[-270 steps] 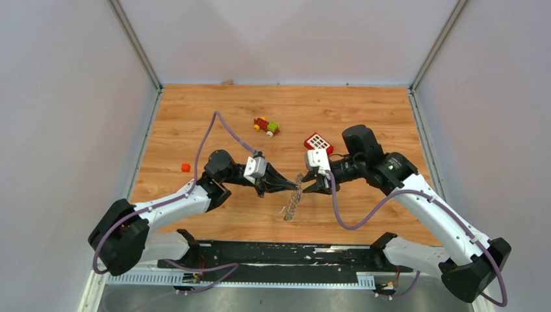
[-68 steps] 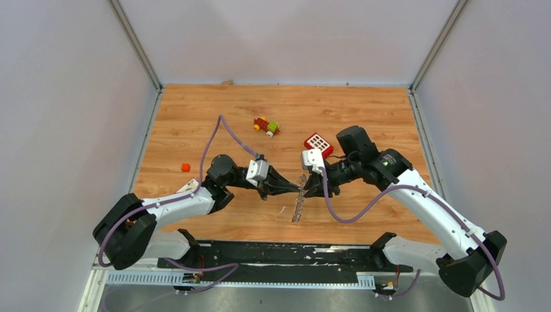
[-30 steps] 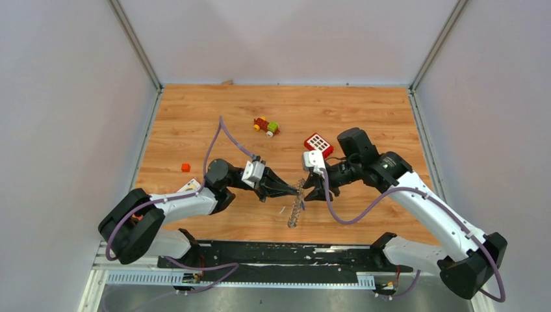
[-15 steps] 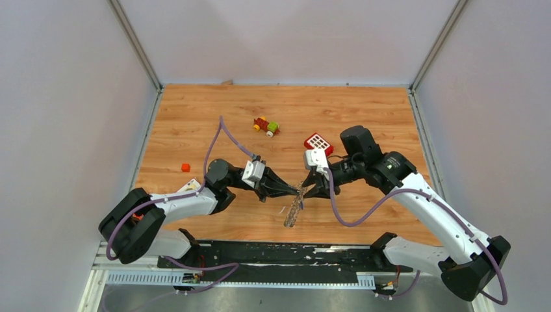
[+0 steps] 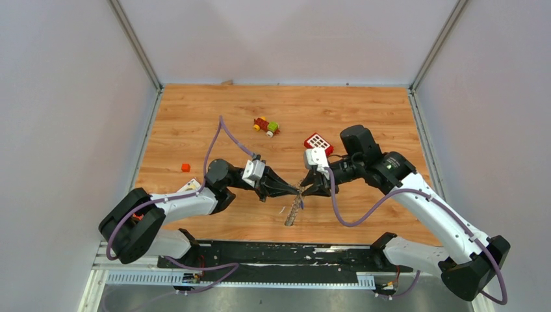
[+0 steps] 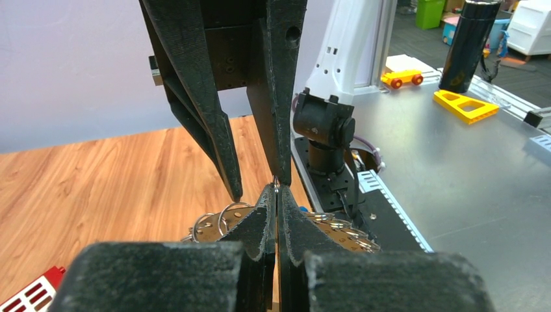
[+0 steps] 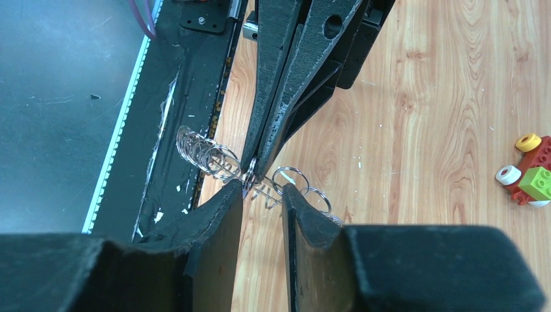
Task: Put the keys on the keyring
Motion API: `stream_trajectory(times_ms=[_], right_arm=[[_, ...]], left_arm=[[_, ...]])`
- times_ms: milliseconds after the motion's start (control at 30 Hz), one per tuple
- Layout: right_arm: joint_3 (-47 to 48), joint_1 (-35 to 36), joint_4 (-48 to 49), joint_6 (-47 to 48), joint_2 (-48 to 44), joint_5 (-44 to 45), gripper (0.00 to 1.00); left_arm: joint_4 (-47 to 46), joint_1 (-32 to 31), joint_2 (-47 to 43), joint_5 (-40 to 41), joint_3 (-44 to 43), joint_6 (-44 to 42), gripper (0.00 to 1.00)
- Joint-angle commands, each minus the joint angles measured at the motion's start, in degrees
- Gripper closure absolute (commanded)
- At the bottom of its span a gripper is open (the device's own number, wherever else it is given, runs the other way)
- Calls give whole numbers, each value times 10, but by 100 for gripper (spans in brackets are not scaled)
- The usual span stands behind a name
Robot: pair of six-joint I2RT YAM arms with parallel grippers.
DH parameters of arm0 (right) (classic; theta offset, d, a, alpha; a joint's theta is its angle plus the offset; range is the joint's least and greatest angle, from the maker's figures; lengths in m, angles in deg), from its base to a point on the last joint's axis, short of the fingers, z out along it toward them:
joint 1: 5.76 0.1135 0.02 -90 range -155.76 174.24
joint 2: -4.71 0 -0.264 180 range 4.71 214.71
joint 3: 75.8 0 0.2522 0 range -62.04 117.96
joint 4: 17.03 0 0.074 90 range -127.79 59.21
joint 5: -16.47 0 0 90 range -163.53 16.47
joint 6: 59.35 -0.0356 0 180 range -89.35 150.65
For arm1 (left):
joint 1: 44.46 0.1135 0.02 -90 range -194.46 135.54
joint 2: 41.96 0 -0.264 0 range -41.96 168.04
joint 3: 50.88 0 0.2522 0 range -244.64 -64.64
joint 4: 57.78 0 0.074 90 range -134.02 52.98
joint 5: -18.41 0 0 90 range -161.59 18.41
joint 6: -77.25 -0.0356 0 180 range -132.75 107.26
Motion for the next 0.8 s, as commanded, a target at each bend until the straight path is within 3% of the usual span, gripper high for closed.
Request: stream_trajectory(times_ms=[0,767], right_arm=[[-5,0,29,-6,-4,-16,72],[-15,0,40,-15,-6,-17,84]], left_arm=[[-38,-1,-1,14,-6,6,100],[-26,3,1,40,-5,3,100]])
